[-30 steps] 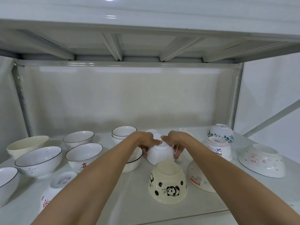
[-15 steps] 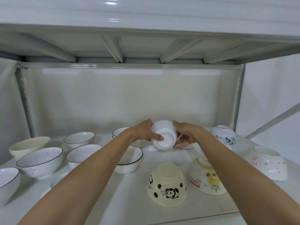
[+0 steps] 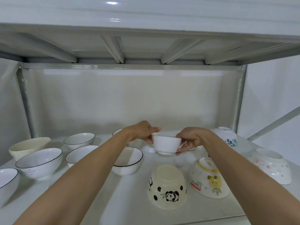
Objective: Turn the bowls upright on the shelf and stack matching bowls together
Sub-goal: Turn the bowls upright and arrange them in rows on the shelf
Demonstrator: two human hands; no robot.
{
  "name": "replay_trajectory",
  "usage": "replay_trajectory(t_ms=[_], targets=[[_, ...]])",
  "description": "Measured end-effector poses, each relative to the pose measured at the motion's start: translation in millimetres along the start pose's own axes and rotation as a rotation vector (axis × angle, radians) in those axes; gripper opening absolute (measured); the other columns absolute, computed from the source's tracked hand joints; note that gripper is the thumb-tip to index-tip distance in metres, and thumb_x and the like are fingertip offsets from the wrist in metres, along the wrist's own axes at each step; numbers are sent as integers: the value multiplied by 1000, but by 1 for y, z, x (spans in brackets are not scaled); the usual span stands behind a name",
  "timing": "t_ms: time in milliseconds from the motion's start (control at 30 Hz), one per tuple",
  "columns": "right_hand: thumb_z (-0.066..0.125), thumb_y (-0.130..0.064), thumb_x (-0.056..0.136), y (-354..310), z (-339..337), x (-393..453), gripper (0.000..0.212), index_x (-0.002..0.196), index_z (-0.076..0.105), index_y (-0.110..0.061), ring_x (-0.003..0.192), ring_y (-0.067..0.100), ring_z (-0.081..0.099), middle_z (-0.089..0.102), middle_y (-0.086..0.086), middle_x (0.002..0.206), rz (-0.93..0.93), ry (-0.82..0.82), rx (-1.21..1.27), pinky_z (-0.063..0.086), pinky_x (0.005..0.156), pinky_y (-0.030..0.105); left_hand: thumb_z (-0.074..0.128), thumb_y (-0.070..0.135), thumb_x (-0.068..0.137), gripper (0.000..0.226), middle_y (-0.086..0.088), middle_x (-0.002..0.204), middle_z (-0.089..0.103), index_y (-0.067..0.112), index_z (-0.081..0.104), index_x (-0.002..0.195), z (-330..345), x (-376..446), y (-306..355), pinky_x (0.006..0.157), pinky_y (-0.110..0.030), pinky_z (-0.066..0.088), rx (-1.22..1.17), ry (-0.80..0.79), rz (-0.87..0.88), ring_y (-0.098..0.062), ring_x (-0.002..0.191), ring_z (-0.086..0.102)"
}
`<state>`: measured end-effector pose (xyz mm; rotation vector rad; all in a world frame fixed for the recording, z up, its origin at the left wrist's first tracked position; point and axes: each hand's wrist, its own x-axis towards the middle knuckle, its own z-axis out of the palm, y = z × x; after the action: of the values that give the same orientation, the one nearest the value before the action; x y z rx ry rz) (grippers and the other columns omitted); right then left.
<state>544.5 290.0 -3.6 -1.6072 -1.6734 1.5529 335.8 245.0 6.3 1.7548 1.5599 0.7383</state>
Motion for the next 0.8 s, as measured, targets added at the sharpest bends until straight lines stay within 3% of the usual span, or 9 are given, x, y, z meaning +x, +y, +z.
replay_trajectory(t_ms=[67,167,200,267,367,500,567,667,800], targets=[[45,4,93,1,6,5,28,117,56,12,71,42,70,65,27,95,30,-11,-63,61,68,39,60,30,89,31,-19,87,75,-1,67,87,2,5,-2,98,-34,51,159,-27,-64,-26,79,74],[41,8,91,2,13,17,37,128,49,11,67,42,71,68,32,86,66,-7,-160,60,67,44,60,8,82,10,-5,57,68,9,58,72,7,11,-2,99,-31,50,385,-46,-104,-14,56,69],[39,9,91,2,14,20,39,129,46,11,66,43,71,68,33,83,70,4,-184,60,67,46,58,5,80,7,-4,59,69,10,59,75,9,12,-2,99,-30,50,420,-50,-111,-12,54,68],[39,9,91,1,16,25,40,130,43,11,68,44,71,67,38,90,66,27,-230,61,67,47,57,2,78,9,-7,71,72,10,61,82,10,15,-4,97,-28,51,432,-80,-122,-10,54,68],[42,8,93,-2,18,30,38,131,41,11,63,41,71,63,38,109,62,34,-314,61,56,41,59,-1,79,17,1,54,67,15,55,75,11,17,-8,85,-26,53,401,-121,-137,-6,45,66],[50,9,91,-8,19,32,40,130,47,8,55,33,71,65,31,109,59,33,-412,61,55,39,63,-2,78,22,1,48,64,16,51,79,8,20,-10,68,-19,51,393,-134,-162,-10,46,67],[54,6,90,-11,19,32,39,129,50,7,56,30,70,66,27,100,84,36,-449,61,53,37,64,2,82,12,-4,55,68,7,59,91,7,22,-12,72,-23,56,357,-135,-190,-13,50,69],[58,-13,93,-20,21,30,35,123,54,5,53,28,66,64,20,88,82,98,-511,58,48,33,52,21,95,33,-18,82,71,-9,56,107,5,26,-14,75,-32,60,303,-77,-236,-26,61,69],[48,-32,97,-32,29,38,36,116,58,-4,69,27,61,68,14,94,-32,265,-568,53,64,32,30,25,102,27,-20,97,60,1,43,98,7,28,-11,65,-25,55,342,40,-266,-27,53,65]])
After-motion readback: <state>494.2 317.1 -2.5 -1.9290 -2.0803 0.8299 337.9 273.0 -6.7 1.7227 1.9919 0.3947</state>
